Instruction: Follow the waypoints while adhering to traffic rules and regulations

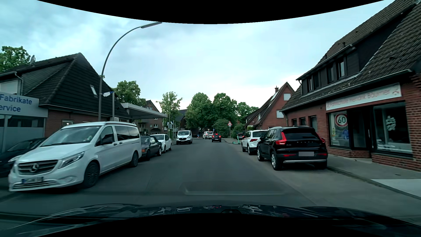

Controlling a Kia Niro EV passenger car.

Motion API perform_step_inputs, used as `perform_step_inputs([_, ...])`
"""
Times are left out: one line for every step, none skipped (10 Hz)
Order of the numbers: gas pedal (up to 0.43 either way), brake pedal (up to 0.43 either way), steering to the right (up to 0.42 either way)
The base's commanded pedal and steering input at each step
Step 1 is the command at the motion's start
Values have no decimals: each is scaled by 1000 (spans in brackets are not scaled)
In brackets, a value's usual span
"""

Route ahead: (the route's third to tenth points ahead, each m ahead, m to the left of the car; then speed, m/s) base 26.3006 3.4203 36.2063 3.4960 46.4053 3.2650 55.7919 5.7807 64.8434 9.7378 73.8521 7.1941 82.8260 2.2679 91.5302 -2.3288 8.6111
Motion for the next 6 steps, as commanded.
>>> perform_step_inputs([59,0,-8])
perform_step_inputs([47,0,-11])
perform_step_inputs([39,0,-13])
perform_step_inputs([39,0,-13])
perform_step_inputs([39,0,-13])
perform_step_inputs([39,0,-12])
